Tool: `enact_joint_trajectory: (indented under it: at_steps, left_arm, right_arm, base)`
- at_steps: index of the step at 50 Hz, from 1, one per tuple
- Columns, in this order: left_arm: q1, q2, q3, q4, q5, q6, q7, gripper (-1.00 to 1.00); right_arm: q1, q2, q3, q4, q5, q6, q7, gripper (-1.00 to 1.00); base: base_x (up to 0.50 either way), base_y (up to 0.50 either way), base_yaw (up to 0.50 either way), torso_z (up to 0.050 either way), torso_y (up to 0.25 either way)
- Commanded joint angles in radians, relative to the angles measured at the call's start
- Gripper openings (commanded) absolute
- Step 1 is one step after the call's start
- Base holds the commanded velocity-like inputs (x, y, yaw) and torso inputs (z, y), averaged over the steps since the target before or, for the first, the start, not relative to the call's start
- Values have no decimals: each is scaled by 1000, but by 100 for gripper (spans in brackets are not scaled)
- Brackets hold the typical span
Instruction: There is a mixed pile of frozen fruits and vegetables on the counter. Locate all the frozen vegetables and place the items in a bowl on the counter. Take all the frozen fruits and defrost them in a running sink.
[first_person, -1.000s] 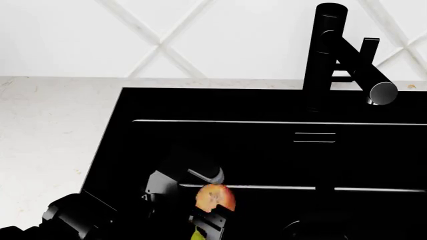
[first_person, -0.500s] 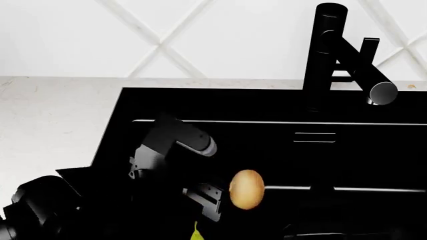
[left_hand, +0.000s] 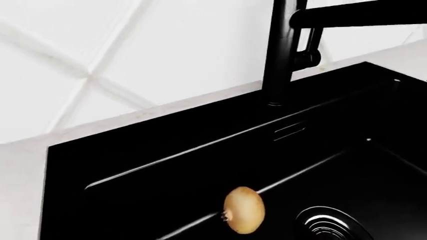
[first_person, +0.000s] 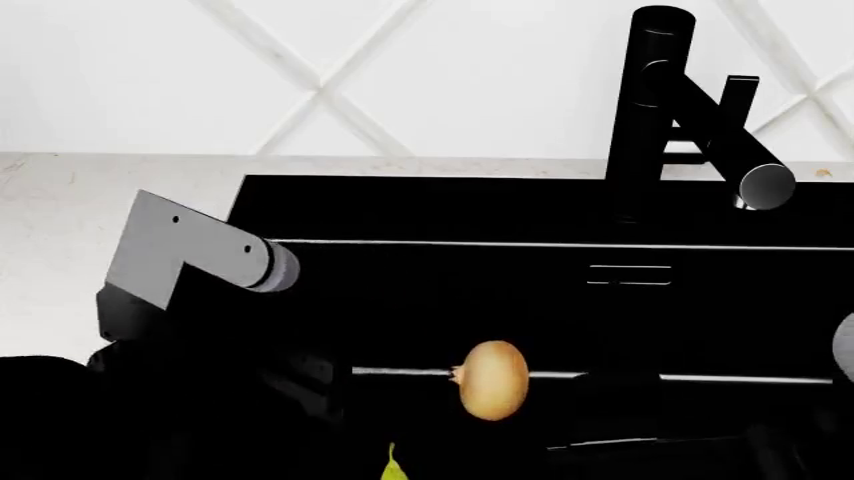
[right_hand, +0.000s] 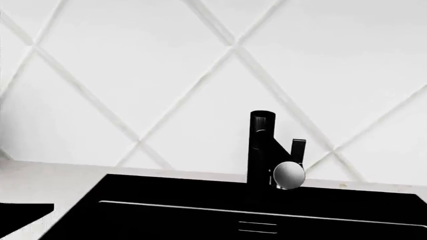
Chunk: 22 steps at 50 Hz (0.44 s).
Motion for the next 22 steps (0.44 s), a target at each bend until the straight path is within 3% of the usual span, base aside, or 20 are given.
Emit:
enact_joint_trajectory:
  at_steps: [1, 13, 22]
  left_arm:
    - [8, -191, -42, 264, -15, 35, -164, 100]
    - [41, -281, -71, 376, -17, 94, -248, 100]
    - [32, -347, -92, 447, -28, 102, -293, 100]
  right_arm:
    - [32, -22, -13, 10, 12, 31, -1, 100]
    - [35, -45, -28, 39, -11, 53, -17, 100]
    - [-52, -20, -10, 45, -70, 13, -35, 100]
  base:
    - [0, 0, 0, 0, 0]
    - [0, 0, 0, 0, 0]
    - [0, 0, 0, 0, 0]
